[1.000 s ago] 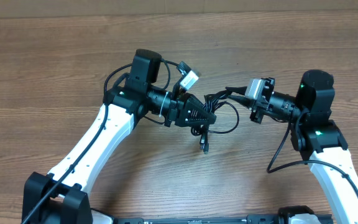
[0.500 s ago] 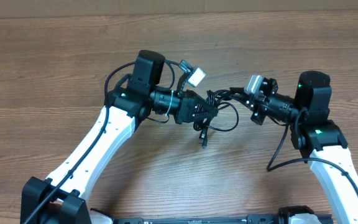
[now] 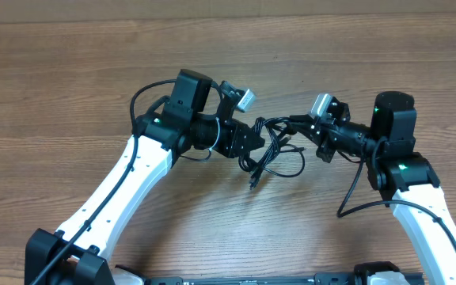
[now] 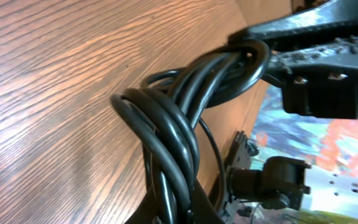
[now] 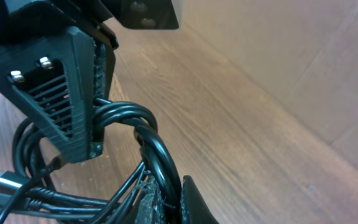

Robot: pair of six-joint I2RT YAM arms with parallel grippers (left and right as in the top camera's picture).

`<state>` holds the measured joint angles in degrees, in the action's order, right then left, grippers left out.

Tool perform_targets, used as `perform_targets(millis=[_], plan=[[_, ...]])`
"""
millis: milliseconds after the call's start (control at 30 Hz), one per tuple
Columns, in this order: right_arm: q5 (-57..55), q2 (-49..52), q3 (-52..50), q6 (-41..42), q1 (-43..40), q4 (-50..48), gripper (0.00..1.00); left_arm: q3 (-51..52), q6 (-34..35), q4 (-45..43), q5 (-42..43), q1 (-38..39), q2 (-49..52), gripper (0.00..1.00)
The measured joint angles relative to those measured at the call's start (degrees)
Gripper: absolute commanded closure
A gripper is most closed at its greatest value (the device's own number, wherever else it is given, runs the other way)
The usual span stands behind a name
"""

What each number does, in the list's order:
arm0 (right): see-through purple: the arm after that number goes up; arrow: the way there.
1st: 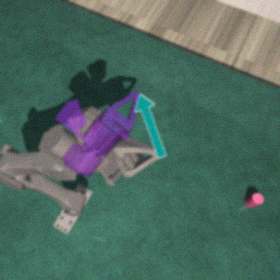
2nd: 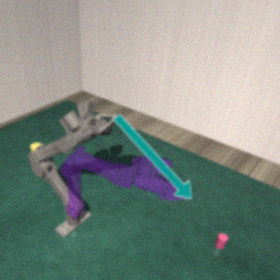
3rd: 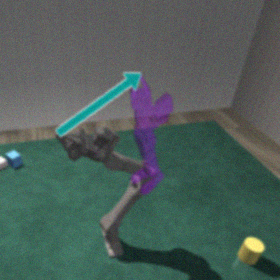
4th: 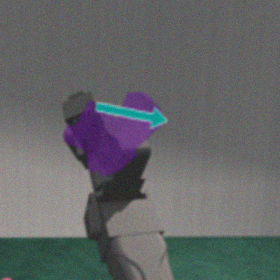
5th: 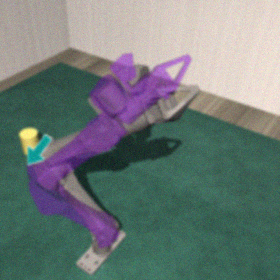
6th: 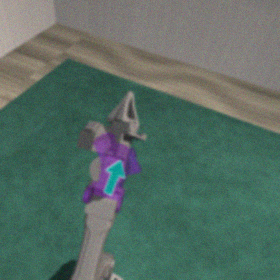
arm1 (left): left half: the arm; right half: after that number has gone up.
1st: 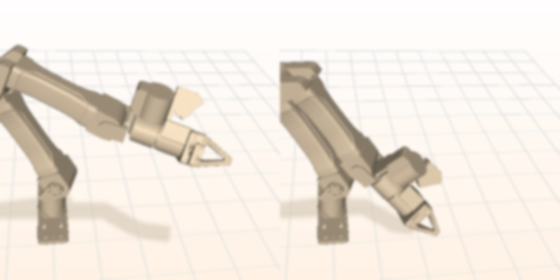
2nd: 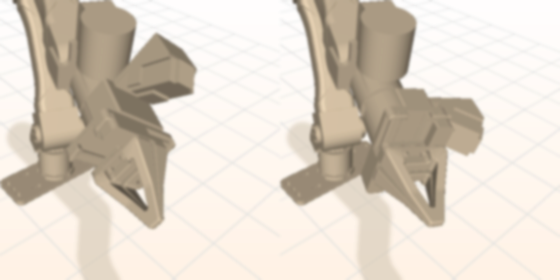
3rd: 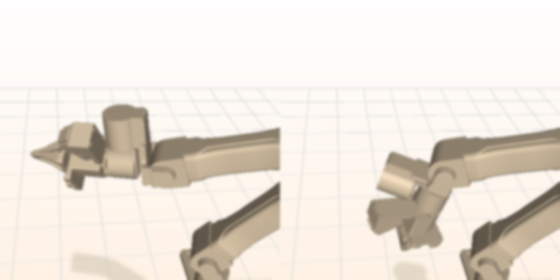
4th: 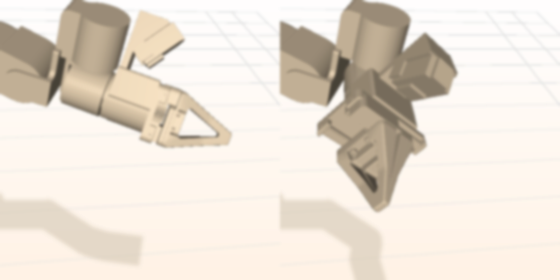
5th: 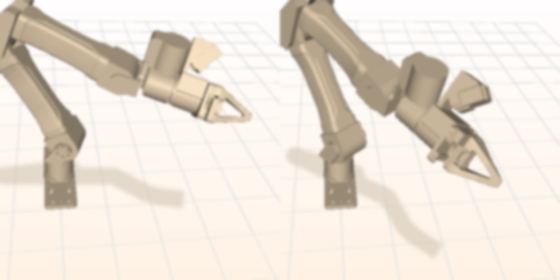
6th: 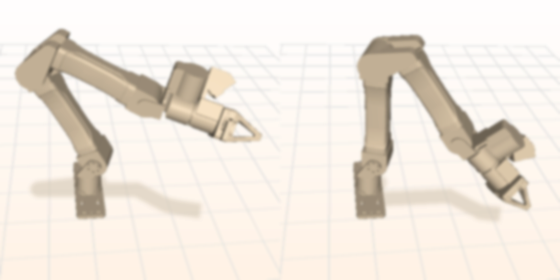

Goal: Untangle cables

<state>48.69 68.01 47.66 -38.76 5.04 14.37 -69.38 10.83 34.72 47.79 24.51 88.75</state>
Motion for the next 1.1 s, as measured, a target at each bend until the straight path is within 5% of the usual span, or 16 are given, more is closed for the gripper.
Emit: perform_targets(millis=[533,900,1000,1100], plan=[[0.20,-0.28,0.00,1.05,-0.20,0.72,0.96,0.50,-0.96,9.92,-13.44,-0.66,0.24,0.96],[0.42,-0.28,0.00,1.07,-0.20,0.92,0.95,0.50,-3.13,11.76,-14.69,-0.87,0.24,0.96],[0.33,-0.28,0.00,1.62,-0.20,2.29,0.48,0.50,-4.42,11.58,-12.37,-0.87,0.24,0.96],[0.44,-0.28,0.00,1.40,-0.22,3.76,0.15,0.50,-6.45,11.58,-9.03,-0.87,0.24,0.96]])
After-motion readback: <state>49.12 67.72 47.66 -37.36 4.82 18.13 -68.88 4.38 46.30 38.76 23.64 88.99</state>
